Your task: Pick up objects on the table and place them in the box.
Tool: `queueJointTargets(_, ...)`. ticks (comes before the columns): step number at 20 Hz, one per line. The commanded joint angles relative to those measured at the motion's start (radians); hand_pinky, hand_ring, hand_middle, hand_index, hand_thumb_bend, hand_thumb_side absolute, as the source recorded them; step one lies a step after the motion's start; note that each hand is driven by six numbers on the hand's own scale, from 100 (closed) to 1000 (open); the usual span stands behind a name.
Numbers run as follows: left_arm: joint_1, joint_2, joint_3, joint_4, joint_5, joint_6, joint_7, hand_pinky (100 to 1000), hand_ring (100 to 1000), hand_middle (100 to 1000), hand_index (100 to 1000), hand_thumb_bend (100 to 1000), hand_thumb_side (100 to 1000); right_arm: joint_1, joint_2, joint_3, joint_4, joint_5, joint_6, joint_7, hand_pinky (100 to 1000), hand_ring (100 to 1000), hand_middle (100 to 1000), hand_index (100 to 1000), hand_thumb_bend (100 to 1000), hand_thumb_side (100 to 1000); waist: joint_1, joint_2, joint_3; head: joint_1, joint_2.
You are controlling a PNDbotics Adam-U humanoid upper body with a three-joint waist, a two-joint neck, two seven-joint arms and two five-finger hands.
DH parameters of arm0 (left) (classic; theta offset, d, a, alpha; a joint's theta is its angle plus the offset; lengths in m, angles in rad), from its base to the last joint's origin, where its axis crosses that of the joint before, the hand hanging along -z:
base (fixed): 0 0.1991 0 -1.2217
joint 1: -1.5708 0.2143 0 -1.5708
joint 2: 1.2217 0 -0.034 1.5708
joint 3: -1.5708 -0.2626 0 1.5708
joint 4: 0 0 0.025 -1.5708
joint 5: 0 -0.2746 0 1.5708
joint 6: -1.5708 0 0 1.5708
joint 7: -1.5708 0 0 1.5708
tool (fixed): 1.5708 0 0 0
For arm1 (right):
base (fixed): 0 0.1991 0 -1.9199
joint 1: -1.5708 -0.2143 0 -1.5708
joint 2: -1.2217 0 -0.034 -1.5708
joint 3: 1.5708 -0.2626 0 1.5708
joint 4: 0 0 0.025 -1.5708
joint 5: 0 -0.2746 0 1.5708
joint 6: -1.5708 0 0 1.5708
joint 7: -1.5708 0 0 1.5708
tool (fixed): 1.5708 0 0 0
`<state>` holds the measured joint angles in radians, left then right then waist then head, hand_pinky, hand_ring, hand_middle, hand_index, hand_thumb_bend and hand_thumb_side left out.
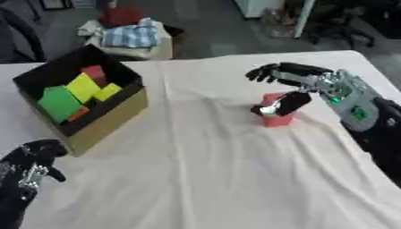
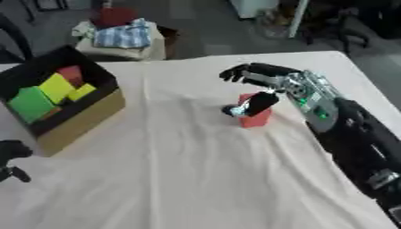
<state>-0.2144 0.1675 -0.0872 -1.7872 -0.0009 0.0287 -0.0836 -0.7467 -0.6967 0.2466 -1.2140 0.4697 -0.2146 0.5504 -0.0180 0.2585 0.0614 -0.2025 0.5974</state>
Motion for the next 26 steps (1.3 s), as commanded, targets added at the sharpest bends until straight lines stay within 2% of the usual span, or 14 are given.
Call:
queueJointTargets(1,-0.008,0.021,0.008,-0.012,-0.006,-0.002,0.001,434,717,615,708,418,624,-0.004,-0.049,-0.017,0.000,-0.001,0.002,0.024,848,892,876,961,374,482,-0.012,-0.013,-0.001,0.001,-0.002)
queueJointTargets(6,-0.009,0.021,0.008,-0.013,-0.006,-0.002,0.000,434,718,615,708,416,625,0.009,-0.046,-0.029,0.055,0.060,0.003,0.046,850,900,888,963,382,443,-0.008,-0.013,0.000,0.001,-0.004)
queueJointTargets(9,-0.010,0.021,0.008,-0.014,-0.006,-0.003,0.000,435,718,615,708,415,625,0.008,-0.038,-0.045,0.089,0.107,0.001,0.024,848,900,891,961,345,399,-0.006,-0.014,-0.001,0.000,-0.006)
queueJointTargets(10,-0.010,0.021,0.008,-0.014,-0.005,-0.003,0.000,435,718,615,708,414,625,0.006,-0.036,-0.052,0.099,0.121,0.000,0.011,847,900,890,960,345,397,-0.005,-0.014,0.000,0.000,-0.007)
queueJointTargets(11,-0.010,0.021,0.008,-0.014,-0.005,-0.003,0.000,435,718,616,708,411,627,0.005,-0.033,-0.059,0.103,0.130,-0.002,-0.008,846,898,886,958,303,440,-0.004,-0.014,0.000,0.000,-0.008)
queueJointTargets(12,-0.010,0.021,0.008,-0.014,-0.005,-0.003,0.000,435,718,616,708,413,625,0.005,-0.032,-0.067,0.102,0.133,-0.005,-0.032,846,897,885,958,342,400,-0.004,-0.013,0.000,0.001,-0.008)
queueJointTargets(15,-0.011,0.021,0.009,-0.015,-0.004,-0.003,0.001,435,719,616,708,412,625,0.004,-0.033,-0.079,0.069,0.133,-0.018,-0.101,846,897,882,958,346,404,-0.001,-0.013,-0.002,0.000,-0.009)
queueJointTargets(18,-0.011,0.021,0.008,-0.015,-0.005,-0.003,0.000,435,719,616,708,411,626,0.001,-0.038,-0.084,0.029,0.133,-0.021,-0.136,848,898,884,958,350,405,0.000,-0.012,-0.004,0.000,-0.008)
queueJointTargets(23,-0.010,0.021,0.010,-0.016,-0.005,-0.004,0.001,435,720,616,708,409,627,0.006,-0.038,-0.088,0.040,0.145,-0.010,-0.136,849,899,886,960,358,411,0.001,-0.013,-0.005,0.002,-0.009)
queueJointTargets(26,-0.010,0.021,0.010,-0.016,-0.005,-0.004,0.001,435,720,617,708,409,627,0.007,-0.031,-0.086,0.076,0.159,-0.004,-0.109,849,901,890,962,362,414,0.002,-0.013,-0.006,0.001,-0.010)
